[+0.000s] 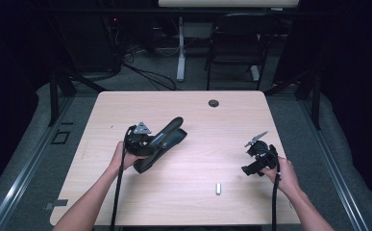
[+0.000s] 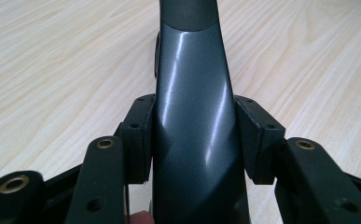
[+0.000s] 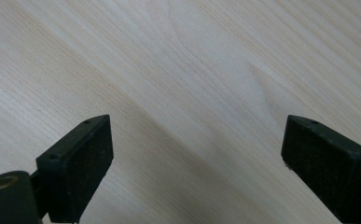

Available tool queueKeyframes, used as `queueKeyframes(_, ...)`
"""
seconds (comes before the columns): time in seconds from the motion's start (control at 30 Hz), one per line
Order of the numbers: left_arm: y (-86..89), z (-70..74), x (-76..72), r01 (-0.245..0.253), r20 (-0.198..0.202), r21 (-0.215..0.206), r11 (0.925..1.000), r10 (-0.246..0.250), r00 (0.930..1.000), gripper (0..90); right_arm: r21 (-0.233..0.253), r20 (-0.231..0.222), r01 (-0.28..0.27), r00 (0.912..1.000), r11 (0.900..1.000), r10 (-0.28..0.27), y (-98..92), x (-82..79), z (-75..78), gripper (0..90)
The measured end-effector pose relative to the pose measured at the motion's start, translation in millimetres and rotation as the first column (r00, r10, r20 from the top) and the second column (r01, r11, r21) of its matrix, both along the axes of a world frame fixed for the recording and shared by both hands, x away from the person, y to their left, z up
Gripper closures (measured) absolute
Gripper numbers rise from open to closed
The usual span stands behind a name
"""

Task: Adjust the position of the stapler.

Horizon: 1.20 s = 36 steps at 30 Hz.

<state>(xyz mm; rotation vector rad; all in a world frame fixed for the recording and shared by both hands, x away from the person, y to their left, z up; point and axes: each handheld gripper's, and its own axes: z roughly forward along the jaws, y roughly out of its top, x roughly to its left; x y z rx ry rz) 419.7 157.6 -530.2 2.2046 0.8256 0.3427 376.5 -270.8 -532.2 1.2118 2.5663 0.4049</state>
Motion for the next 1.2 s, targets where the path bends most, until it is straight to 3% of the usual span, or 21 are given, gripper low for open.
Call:
queueKeyframes(0.27, 0.4, -0.7, -2.8, 0.077, -0.001, -0.011, 0.9969, -0.078, 0.9970, 52.8, 0.004, -0.003, -0.003, 1.0000, 1.000, 0.003, 0.1, 0.2, -0.2, 8.6)
queueKeyframes(0.4, -0.5, -0.8, -5.1, 0.134, -0.004, -0.014, 0.9909, -0.134, 0.9910, 52.9, 0.004, -0.001, -0.013, 0.9999, 1.000, 0.013, 1.5, 0.7, -0.6, 9.6)
queueKeyframes(0.63, -0.8, -1.1, -7.8, 0.185, -0.002, -0.018, 0.9827, -0.185, 0.9828, 52.8, 0.003, -0.008, -0.024, 0.9997, 1.000, 0.024, 3.2, 1.8, -0.7, 9.6)
queueKeyframes(0.67, -1.1, -1.3, -8.5, 0.191, -0.003, -0.022, 0.9813, -0.191, 0.9815, 52.8, 0.020, -0.010, -0.025, 0.9996, 1.000, 0.025, 4.0, 1.8, -1.2, 9.6)
queueKeyframes(0.7, -1.2, -1.7, -9.1, 0.201, 0.000, -0.025, 0.9792, -0.201, 0.9795, 52.8, 0.055, 0.016, -0.001, 0.9999, 0.998, 0.000, 5.3, 0.6, -4.7, 9.7)
queueKeyframes(0.73, -1.3, -1.8, -10.0, 0.212, -0.002, -0.026, 0.9769, -0.212, 0.9772, 52.8, 0.009, -0.010, -0.034, 0.9994, 0.999, 0.034, 4.4, 2.4, -1.0, 9.9)
queueKeyframes(0.77, -1.4, -1.7, -11.0, 0.228, -0.001, -0.024, 0.9734, -0.228, 0.9737, 52.8, 0.024, 0.005, -0.021, 0.9998, 1.000, 0.021, 5.5, 1.5, -2.8, 10.2)
queueKeyframes(1.0, -4.6, -1.4, -16.8, 0.295, -0.006, -0.021, 0.9552, -0.295, 0.9554, 52.8, 0.002, 0.005, -0.051, 0.9987, 0.999, 0.051, 9.1, 1.1, -0.2, 10.5)
queueKeyframes(1.17, -5.2, -2.3, -19.2, 0.352, -0.002, -0.030, 0.9355, -0.352, 0.9359, 52.9, 0.015, 0.014, -0.045, 0.9989, 0.999, 0.044, 8.4, -0.9, -0.7, 10.5)
queueKeyframes(1.2, -5.1, -2.4, -19.4, 0.364, -0.003, -0.031, 0.9309, -0.364, 0.9313, 52.9, -0.004, 0.007, -0.053, 0.9986, 0.999, 0.053, 7.9, -0.5, 0.5, 10.6)
